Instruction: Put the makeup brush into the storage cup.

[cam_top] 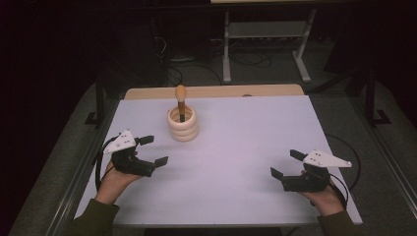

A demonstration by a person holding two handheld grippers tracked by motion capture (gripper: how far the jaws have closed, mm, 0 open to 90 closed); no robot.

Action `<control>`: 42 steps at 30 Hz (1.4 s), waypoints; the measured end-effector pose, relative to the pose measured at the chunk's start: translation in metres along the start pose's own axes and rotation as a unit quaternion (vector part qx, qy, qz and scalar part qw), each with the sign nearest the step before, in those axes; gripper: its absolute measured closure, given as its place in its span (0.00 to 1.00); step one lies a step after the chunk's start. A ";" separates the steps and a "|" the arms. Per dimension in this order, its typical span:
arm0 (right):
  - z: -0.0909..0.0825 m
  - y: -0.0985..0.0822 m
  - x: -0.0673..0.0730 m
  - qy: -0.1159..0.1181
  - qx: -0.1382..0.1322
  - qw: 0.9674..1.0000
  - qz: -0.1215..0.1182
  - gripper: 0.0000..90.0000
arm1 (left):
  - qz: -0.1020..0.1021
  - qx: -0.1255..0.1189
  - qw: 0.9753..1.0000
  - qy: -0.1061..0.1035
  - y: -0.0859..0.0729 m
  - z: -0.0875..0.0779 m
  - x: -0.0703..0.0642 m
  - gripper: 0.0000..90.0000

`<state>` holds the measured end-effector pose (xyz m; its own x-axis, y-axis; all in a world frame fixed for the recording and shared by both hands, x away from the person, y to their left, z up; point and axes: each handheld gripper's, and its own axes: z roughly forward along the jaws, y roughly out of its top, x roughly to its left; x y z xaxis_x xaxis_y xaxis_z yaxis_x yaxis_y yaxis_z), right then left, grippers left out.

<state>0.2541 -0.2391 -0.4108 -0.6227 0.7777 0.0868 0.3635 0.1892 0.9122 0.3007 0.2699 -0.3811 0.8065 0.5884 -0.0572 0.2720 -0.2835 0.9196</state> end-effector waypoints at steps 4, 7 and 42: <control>-0.001 0.000 0.000 0.000 -0.001 1.000 0.000 0.05 | -0.004 0.001 1.000 -0.002 -0.008 -0.005 -0.004 0.06; -0.001 0.000 0.000 0.000 -0.001 1.000 0.000 0.05 | -0.005 0.002 1.000 0.001 -0.014 -0.010 -0.008 0.05; 0.004 -0.004 0.001 0.003 0.011 1.000 -0.004 0.05 | -0.024 0.047 0.999 0.009 -0.062 -0.027 -0.017 0.04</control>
<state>0.2550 -0.2367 -0.4162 -0.6300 0.7722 0.0827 0.3733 0.2078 0.9041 0.2558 0.2979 -0.4267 0.7825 0.6156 -0.0930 0.3588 -0.3238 0.8755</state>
